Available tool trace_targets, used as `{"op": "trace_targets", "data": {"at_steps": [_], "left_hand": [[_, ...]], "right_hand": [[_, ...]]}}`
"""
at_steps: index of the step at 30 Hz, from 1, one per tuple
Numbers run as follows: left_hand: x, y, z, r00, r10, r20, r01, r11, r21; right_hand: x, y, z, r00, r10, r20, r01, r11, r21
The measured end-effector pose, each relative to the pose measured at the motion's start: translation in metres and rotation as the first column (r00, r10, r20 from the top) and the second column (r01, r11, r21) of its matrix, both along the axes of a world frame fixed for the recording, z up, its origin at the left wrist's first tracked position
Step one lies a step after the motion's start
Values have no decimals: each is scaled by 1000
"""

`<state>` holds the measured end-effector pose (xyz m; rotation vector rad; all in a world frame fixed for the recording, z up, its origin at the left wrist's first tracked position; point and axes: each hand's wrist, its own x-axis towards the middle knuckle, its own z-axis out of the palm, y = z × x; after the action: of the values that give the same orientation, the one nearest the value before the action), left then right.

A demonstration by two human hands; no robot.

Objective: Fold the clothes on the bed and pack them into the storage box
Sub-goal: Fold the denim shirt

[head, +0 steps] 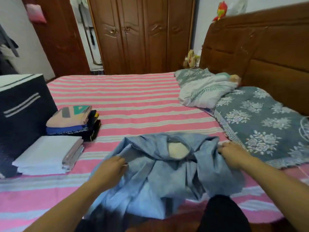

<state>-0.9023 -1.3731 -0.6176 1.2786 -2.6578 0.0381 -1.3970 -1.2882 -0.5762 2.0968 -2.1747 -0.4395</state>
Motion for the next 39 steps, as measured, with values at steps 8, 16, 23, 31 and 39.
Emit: {"op": "trace_targets", "data": {"at_steps": [8,16,23,31,39], "left_hand": [[-65,-83,27,993,-104,-50,90,969,-229],[-80,-136,19,977,-128,170,88,970,225],[-69,-132,-18,931,-307,196,235,918,321],[-27,-127,17,976,-39,-213,72,986,148],[-25,-91,212,643,423,-639,73,796,601]], "right_hand": [[13,-75,-7,945,31,325,6,994,-113],[4,-104,-51,975,129,182,-140,989,49],[8,-100,-82,972,224,66,-225,974,11],[3,-105,-43,906,-25,423,4,999,50],[9,-110,154,708,38,705,361,838,-408]]}}
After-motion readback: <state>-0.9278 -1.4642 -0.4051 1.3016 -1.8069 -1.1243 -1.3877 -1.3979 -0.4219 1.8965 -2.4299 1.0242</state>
